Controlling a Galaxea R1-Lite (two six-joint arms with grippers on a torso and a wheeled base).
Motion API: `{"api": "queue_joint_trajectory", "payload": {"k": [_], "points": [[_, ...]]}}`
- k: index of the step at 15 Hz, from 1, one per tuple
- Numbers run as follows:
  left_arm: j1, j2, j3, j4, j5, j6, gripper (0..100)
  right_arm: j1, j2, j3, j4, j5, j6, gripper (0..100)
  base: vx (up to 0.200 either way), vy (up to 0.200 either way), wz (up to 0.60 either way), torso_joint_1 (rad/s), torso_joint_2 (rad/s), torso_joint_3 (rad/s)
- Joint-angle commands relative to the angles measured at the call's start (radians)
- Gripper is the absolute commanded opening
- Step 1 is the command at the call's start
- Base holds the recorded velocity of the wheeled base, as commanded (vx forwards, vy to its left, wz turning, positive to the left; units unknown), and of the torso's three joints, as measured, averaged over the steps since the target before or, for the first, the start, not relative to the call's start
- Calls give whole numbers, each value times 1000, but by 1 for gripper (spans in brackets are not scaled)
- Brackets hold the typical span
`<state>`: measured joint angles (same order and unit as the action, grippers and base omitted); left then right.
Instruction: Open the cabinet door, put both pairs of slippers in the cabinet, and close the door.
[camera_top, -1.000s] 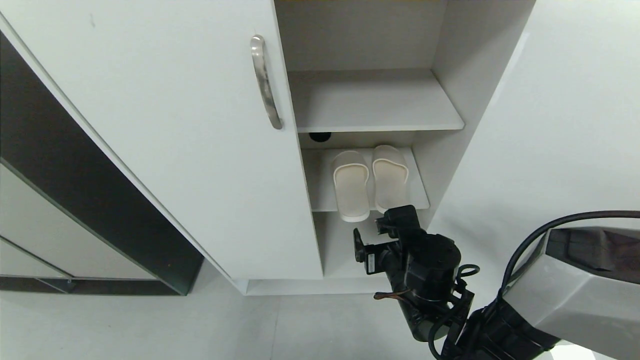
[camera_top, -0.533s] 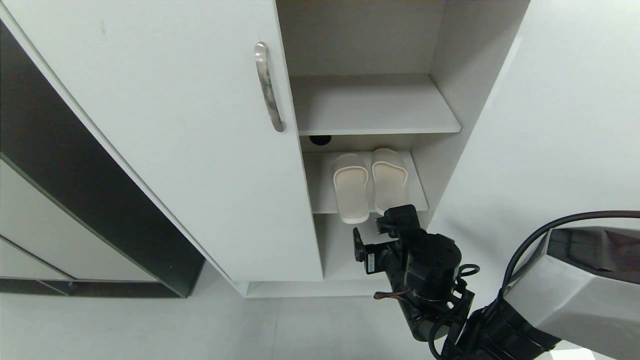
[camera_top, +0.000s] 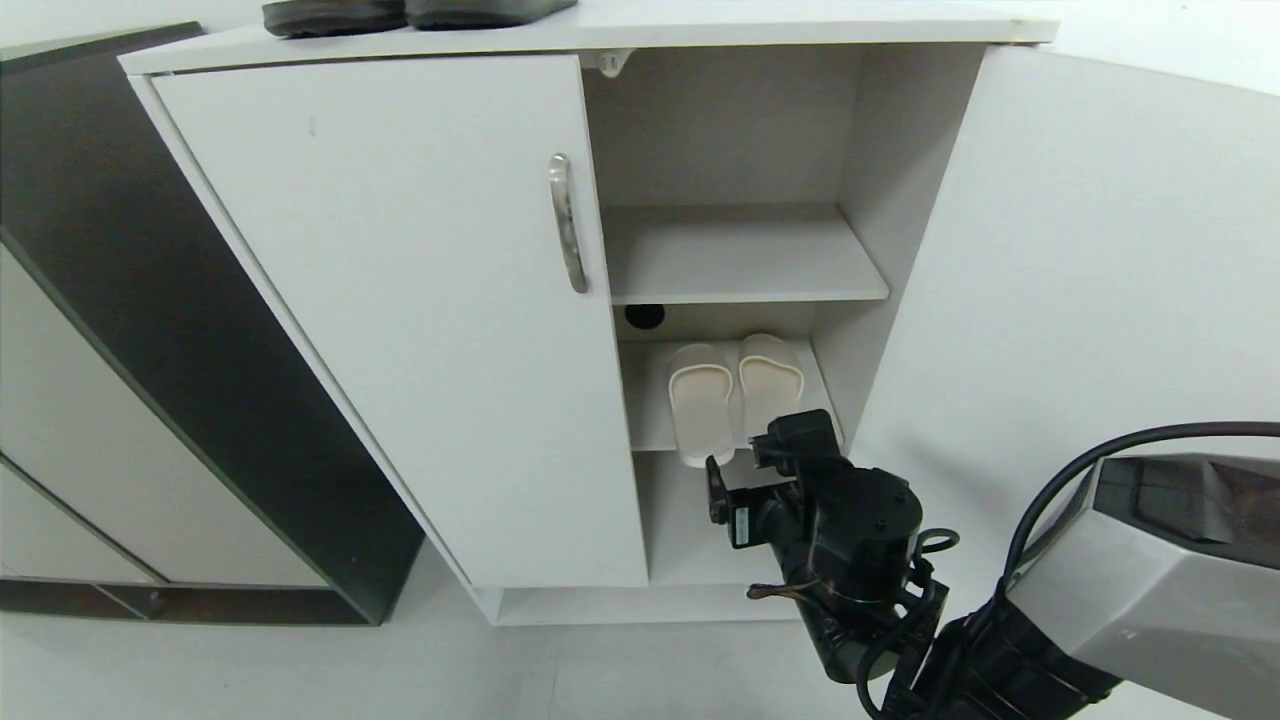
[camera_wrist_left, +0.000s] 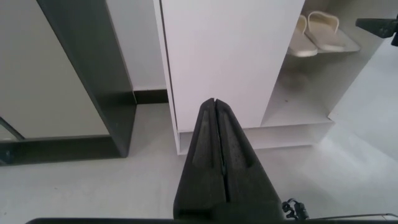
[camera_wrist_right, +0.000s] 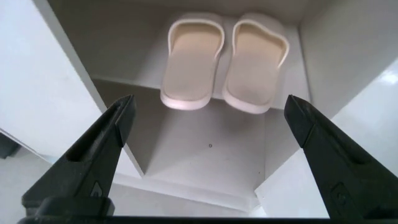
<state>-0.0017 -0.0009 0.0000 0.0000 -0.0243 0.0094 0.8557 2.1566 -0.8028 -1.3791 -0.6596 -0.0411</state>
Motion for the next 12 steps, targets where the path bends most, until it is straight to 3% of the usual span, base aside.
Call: {"api": "queue_joint_trajectory", "payload": {"k": [1,6,12], "points": [[0,1,0,0,0,0,0,0,3,-1,0,0,0,100,0,0,0,2,2,193],[0,1,0,0,0,0,0,-4,-9,37,-1,17,1,100,0,0,0,1,5,178],[0,1,0,0,1,0,0,-4,-18,47,0,31,-3,100,0,0,0,0,0,0]]}}
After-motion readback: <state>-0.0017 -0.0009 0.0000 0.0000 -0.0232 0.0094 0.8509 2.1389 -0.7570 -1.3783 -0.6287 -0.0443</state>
